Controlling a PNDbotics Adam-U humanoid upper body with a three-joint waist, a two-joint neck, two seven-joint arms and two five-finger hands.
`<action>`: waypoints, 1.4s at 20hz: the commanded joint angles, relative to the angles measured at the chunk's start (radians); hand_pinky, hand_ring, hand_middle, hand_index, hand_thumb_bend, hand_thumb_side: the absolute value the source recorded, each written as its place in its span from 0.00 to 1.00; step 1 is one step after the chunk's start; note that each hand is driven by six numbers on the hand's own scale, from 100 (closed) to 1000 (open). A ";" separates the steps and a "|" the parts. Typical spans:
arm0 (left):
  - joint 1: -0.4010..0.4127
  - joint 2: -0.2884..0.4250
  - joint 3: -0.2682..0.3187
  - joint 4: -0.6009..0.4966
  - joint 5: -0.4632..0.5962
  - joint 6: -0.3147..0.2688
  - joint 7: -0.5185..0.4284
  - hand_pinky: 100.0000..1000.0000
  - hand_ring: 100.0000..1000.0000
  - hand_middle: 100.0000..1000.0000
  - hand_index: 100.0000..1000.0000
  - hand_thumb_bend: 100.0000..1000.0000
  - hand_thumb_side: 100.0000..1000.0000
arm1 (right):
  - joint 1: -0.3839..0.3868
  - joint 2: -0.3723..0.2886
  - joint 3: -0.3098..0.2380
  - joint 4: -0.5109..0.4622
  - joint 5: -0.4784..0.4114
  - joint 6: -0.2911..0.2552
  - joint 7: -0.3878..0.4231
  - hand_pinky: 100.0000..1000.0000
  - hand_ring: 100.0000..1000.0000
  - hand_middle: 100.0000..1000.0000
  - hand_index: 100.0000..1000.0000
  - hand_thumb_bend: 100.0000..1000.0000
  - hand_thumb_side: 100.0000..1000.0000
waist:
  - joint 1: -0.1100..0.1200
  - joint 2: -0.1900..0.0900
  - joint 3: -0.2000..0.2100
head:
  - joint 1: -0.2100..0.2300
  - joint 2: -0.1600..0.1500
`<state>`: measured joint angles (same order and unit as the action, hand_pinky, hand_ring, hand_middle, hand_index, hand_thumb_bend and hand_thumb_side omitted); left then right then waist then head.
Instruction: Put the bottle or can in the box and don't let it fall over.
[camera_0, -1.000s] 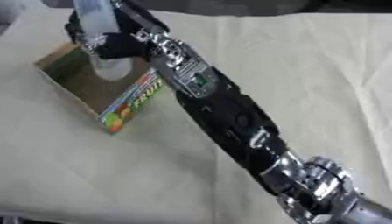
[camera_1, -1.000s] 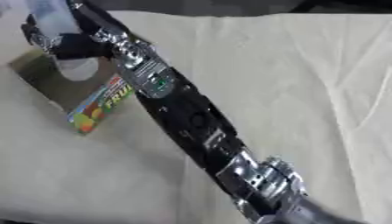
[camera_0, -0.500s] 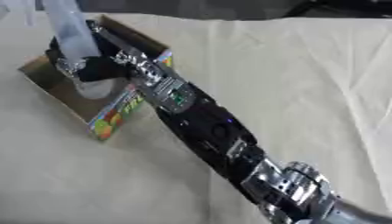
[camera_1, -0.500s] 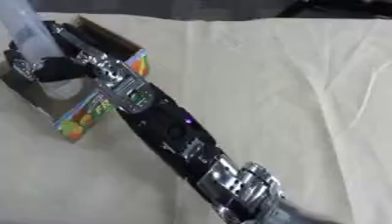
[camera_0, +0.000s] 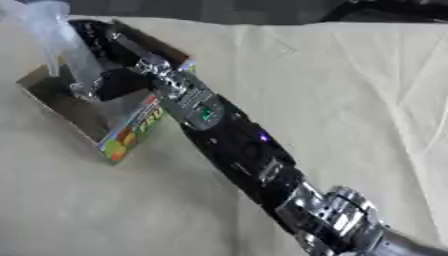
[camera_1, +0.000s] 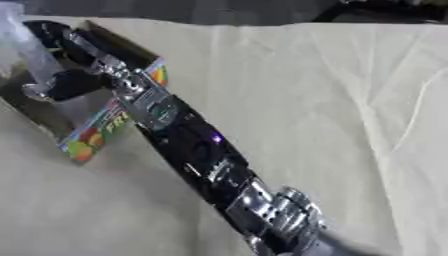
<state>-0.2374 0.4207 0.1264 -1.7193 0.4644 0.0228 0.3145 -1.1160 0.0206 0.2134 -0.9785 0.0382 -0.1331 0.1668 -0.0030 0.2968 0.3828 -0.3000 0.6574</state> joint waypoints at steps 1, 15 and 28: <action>-0.002 0.024 0.005 -0.011 -0.003 -0.001 -0.002 0.80 0.78 0.71 0.81 0.68 0.57 | -0.012 -0.014 -0.006 -0.042 -0.003 0.029 -0.017 0.86 0.86 0.77 0.84 0.44 0.00 | 0.011 -0.024 -0.003 | 0.008 -0.008; 0.058 0.043 0.024 -0.002 -0.012 -0.009 0.016 0.80 0.77 0.71 0.81 0.67 0.57 | 0.095 -0.180 0.002 -0.225 -0.211 0.225 -0.006 0.85 0.85 0.76 0.84 0.41 0.01 | 0.027 -0.075 -0.083 | 0.101 0.043; 0.100 0.065 0.055 -0.023 -0.033 -0.024 0.048 0.80 0.77 0.71 0.81 0.67 0.57 | 0.319 -0.502 -0.058 -0.534 -0.444 0.297 -0.024 0.83 0.85 0.77 0.84 0.38 0.00 | 0.038 -0.096 -0.170 | 0.222 0.095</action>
<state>-0.1341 0.4470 0.1653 -1.7218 0.4377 0.0005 0.3583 -0.7843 -0.4324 0.1795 -1.4608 -0.3822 0.1637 0.1534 0.0307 0.2218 0.2112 -0.0881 0.7467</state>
